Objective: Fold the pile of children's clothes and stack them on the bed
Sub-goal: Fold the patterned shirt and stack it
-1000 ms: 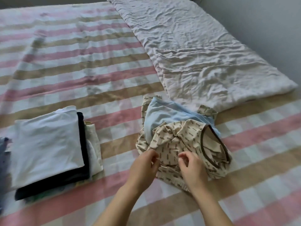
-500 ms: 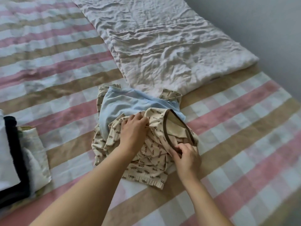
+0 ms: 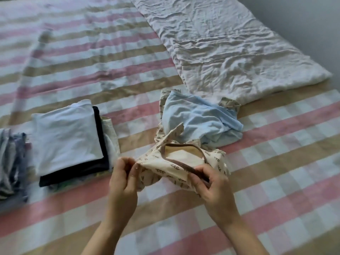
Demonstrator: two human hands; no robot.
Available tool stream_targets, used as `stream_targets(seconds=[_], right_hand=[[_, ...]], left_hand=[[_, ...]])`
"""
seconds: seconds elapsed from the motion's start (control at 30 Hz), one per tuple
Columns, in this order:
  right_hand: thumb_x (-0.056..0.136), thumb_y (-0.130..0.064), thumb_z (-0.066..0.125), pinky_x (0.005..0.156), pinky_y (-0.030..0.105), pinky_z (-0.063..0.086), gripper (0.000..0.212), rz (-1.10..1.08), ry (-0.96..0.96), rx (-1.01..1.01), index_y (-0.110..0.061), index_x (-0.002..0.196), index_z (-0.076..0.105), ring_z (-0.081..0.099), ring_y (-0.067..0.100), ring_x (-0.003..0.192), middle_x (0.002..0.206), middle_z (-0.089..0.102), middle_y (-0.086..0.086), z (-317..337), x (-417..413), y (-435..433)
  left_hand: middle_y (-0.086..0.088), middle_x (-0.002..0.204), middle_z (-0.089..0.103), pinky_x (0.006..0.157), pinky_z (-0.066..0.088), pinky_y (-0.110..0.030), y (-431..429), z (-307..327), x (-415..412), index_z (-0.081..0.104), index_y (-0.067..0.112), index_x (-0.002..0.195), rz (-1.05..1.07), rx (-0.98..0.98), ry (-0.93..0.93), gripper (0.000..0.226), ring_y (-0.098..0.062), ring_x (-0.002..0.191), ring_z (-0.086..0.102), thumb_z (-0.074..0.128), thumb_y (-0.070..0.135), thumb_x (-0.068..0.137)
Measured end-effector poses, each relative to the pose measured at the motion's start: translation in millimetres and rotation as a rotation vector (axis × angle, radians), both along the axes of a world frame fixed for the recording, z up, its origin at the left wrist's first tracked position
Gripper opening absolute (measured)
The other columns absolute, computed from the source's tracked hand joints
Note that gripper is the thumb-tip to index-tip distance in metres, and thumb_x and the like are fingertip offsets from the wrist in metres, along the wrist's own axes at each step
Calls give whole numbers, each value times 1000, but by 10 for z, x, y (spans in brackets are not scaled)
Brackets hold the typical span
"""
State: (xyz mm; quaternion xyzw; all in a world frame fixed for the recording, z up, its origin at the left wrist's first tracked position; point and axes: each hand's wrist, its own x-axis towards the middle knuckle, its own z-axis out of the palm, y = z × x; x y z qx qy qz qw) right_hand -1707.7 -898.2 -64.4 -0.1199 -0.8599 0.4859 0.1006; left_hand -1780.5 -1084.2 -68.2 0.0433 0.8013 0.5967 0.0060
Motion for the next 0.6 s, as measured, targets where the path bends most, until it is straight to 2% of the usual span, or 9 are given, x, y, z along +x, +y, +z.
stream_targets(seconds=[0.1,0.23,0.33,0.43,0.53,0.6], right_hand=[[85,-33,61,52,8,35,10,98,-2,-34,-27,78,61,56,0,58,69,62,-18,154,192,-474],[84,-33,62,49,10,35,9,185,-10,-87,-28,76,62,53,2,53,65,60,-14,265,488,-1059],[82,-42,58,50,9,35,12,234,-49,-115,-33,75,60,54,2,55,64,59,-19,265,737,-1488],[83,-39,60,52,8,34,9,318,-144,-84,-34,75,59,54,2,58,65,59,-20,69,1006,-1889],[86,-29,63,56,9,35,7,378,-242,18,-25,80,63,52,-1,63,68,59,-18,-303,1264,-2145],[88,-31,60,58,13,33,12,415,-321,136,-20,86,63,49,0,68,76,59,-14,-545,1401,-2230]], left_hand=[[4,68,48,53,38,-22,-589,135,391,47,27,79,70,-22,-21,6,-8,59,43,45,23,84],[4,68,48,55,36,-11,-1252,315,863,46,30,79,127,-96,27,12,0,61,44,45,19,85],[7,72,53,60,37,-6,-1685,353,1216,47,31,80,181,-134,47,16,3,66,48,46,15,84],[15,78,55,61,39,-9,-2055,180,1579,46,35,81,196,-190,-1,17,-1,69,51,46,18,85],[10,74,55,60,39,-15,-2288,-175,1899,46,30,80,191,-279,-100,12,-5,72,51,46,18,85],[6,74,55,61,37,-16,-2373,-425,2064,47,26,81,162,-342,-176,17,-9,69,51,51,11,87]])
